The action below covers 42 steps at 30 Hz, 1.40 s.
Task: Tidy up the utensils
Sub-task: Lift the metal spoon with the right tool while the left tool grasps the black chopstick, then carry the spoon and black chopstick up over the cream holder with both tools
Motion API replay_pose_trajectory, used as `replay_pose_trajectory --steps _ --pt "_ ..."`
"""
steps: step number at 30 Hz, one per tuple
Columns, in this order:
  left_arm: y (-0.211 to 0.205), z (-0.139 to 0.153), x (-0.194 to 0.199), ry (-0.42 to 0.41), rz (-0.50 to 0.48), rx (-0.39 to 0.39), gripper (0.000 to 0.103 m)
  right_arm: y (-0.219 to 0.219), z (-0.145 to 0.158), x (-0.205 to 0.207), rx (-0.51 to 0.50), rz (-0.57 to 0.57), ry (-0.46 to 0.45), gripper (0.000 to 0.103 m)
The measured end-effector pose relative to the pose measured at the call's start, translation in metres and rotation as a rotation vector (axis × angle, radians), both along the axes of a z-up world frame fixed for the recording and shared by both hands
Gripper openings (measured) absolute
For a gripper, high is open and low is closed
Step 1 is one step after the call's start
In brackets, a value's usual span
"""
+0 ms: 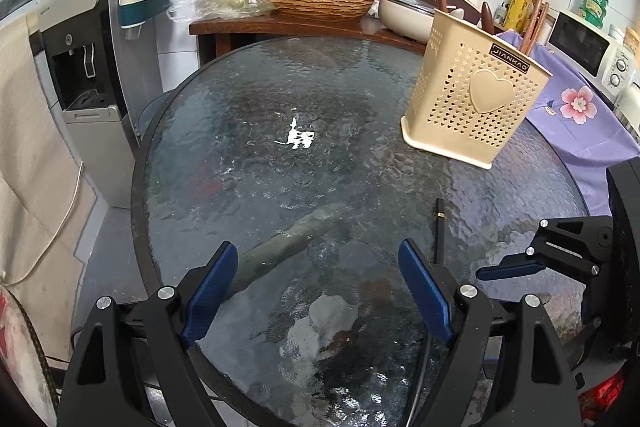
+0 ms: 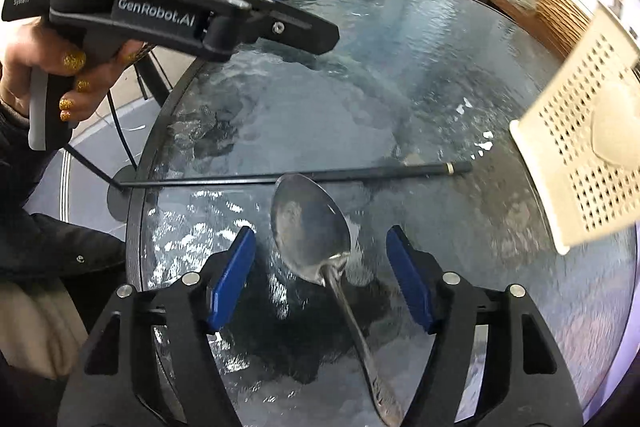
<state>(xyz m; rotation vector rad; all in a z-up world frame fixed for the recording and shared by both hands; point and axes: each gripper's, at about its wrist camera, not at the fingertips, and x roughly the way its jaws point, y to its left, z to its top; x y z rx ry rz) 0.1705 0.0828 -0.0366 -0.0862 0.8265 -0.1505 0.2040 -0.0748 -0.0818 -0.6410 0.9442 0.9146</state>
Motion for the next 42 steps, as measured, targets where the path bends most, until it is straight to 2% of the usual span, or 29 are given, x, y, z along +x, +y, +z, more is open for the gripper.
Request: replay_pose_trajectory --steps 4,7,8,9,14,18,21,25,27,31,36,40,42 --pt "0.003 -0.001 0.002 0.004 0.004 0.002 0.080 0.004 0.001 0.006 0.018 0.015 0.032 0.058" --pt "0.003 -0.001 0.003 0.005 0.002 0.000 0.080 0.007 0.000 0.010 0.031 0.022 0.060 0.051" --pt "0.002 -0.001 0.003 0.004 0.000 -0.001 0.080 0.005 0.002 0.009 0.031 0.025 0.062 0.043" --pt "0.001 -0.001 0.003 0.005 -0.003 0.001 0.080 0.006 0.002 0.011 0.030 0.023 0.063 0.040" --pt "-0.007 -0.001 0.006 0.011 -0.027 0.013 0.080 0.006 0.003 0.007 0.042 -0.015 0.048 0.040" --pt "-0.020 -0.002 0.010 0.030 -0.084 0.018 0.079 -0.018 0.008 0.007 0.091 -0.127 0.025 0.040" --pt "-0.037 -0.002 0.012 0.042 -0.134 0.042 0.073 -0.042 0.016 0.013 0.153 -0.258 0.009 0.040" --pt "-0.064 -0.006 0.018 0.088 -0.235 0.019 0.065 -0.073 0.028 0.019 0.233 -0.420 -0.009 0.040" --pt "-0.083 -0.010 0.023 0.098 -0.281 0.056 0.063 -0.083 0.031 0.021 0.259 -0.483 -0.012 0.040" --pt "-0.108 -0.020 0.037 0.135 -0.318 0.120 0.045 -0.096 0.039 0.024 0.294 -0.553 -0.016 0.040" --pt "-0.130 -0.031 0.057 0.174 -0.333 0.196 0.033 -0.107 0.044 0.020 0.315 -0.599 -0.010 0.040" --pt "-0.135 -0.032 0.064 0.169 -0.324 0.210 0.024 -0.110 0.041 0.023 0.324 -0.626 -0.002 0.040" --pt "-0.136 -0.031 0.065 0.165 -0.323 0.215 0.017 -0.112 0.041 0.026 0.323 -0.637 0.004 0.040"
